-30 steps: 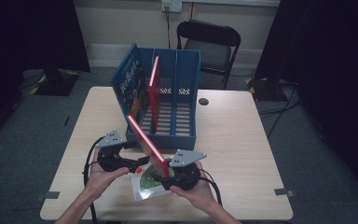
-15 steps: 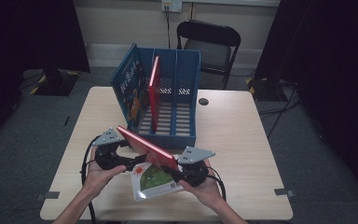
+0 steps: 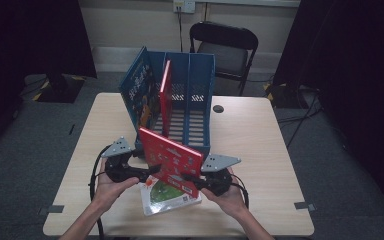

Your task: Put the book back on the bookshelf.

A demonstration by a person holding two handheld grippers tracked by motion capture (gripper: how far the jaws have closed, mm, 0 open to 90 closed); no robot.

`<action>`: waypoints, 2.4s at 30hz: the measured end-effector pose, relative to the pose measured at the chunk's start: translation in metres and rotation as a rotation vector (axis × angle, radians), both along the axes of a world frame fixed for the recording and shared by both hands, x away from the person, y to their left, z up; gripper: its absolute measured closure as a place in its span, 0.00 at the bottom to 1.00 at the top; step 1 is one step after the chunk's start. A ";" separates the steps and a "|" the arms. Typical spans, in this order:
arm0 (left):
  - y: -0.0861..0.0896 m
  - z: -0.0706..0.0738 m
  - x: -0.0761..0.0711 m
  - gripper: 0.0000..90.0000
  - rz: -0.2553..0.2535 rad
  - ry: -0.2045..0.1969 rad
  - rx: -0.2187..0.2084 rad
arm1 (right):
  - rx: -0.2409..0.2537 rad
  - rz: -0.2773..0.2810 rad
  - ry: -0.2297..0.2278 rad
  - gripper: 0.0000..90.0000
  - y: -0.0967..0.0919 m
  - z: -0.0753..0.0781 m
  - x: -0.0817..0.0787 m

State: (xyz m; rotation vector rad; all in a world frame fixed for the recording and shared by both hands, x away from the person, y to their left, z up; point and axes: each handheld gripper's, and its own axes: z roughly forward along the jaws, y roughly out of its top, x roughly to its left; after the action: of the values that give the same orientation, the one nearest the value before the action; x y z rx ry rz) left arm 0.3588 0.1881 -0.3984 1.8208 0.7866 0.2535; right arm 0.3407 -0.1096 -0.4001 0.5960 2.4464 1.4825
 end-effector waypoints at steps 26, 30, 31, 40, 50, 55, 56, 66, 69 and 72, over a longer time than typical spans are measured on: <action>-0.019 -0.007 -0.004 0.22 0.007 -0.009 0.072 | 0.107 -0.019 -0.059 0.83 0.009 0.025 -0.004; -0.019 -0.007 -0.004 0.23 0.007 -0.008 0.073 | 0.131 -0.016 -0.070 0.80 0.010 0.025 -0.005; -0.018 -0.007 -0.004 0.23 0.008 -0.008 0.076 | 0.137 -0.018 -0.069 0.79 0.010 0.025 -0.005; -0.020 -0.007 -0.001 0.21 0.009 -0.004 0.074 | 0.136 -0.033 -0.073 0.88 0.012 0.024 -0.004; -0.017 -0.005 0.001 0.21 0.022 0.014 0.075 | 0.110 -0.020 -0.069 0.89 0.015 0.030 0.001; -0.019 -0.007 0.002 0.18 0.039 0.034 0.094 | 0.117 -0.024 -0.058 0.89 0.013 0.030 0.004; -0.020 -0.008 0.002 0.19 0.041 0.037 0.101 | 0.117 -0.026 -0.056 0.89 0.013 0.030 0.005; -0.001 -0.021 -0.005 0.18 0.098 0.073 0.142 | 0.116 -0.033 -0.041 0.89 0.012 0.032 0.006; 0.005 -0.027 -0.009 0.18 0.121 0.078 0.171 | 0.119 -0.036 -0.040 0.89 0.010 0.033 0.006; 0.011 -0.031 -0.011 0.18 0.137 0.075 0.192 | 0.123 -0.044 -0.037 0.89 0.006 0.035 0.006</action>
State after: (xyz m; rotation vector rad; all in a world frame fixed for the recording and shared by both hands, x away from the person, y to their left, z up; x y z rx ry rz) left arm 0.3479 0.1987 -0.4297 1.9681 0.9697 0.3616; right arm 0.3463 -0.1032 -0.3654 0.6355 2.3120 1.6209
